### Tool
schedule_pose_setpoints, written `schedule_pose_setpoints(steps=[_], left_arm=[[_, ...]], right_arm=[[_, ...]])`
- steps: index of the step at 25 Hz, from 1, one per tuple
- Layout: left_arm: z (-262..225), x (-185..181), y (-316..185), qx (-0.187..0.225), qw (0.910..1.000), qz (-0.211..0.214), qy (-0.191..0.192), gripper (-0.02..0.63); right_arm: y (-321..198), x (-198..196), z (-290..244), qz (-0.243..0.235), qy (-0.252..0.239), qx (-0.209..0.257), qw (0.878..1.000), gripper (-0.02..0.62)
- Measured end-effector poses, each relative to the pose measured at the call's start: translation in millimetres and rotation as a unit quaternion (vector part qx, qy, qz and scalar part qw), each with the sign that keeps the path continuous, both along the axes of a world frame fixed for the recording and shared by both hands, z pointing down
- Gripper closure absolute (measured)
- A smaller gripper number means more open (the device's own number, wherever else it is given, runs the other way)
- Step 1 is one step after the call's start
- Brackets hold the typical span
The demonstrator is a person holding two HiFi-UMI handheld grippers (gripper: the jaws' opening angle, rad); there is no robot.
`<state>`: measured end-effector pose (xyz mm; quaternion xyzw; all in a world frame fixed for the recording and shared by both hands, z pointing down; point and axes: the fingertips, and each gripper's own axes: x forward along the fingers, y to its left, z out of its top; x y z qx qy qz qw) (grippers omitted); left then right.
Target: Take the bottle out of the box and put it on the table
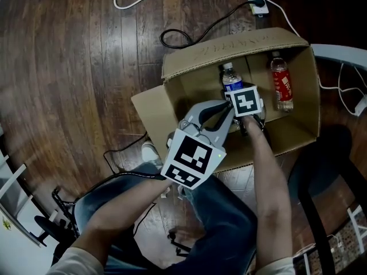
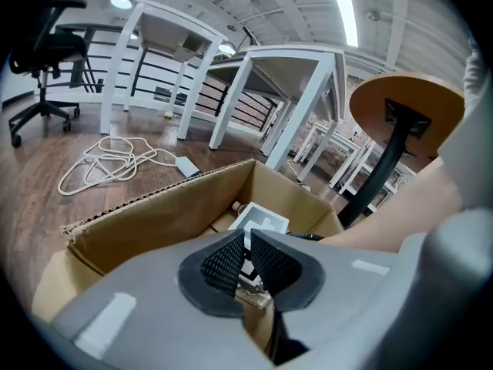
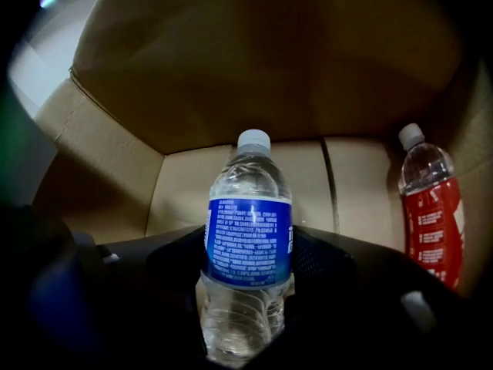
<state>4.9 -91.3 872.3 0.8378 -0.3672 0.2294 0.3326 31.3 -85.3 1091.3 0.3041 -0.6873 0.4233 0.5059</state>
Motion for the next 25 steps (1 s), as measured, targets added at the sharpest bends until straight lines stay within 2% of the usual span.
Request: schedule_pose_setpoints(steps=[6,11,16,25], left_arm=[[-1,-11,0,-0.007,0.9999,-0.011,-0.007,0.583],[-6,-15,6,-0.016,0.9997,-0.012,-0.013,0.583],[-34,-16,5,-0.018,0.9995,-0.022,-0.014,0.583],[-125,-11,8,-0.011,0.9998,0.001,-0.017,0.583]], right_arm=[[-1,7,-5,0.015,0.012,0.024,1.000,0.310],[-7,14,-26,0.032,0.011,0.072,0.997,0.313],[-8,20,-80,0.080,-0.019,0.100,0.992,0.313],[-8,25,-200,0.118,-0.042,0.129,0.984,0.311]])
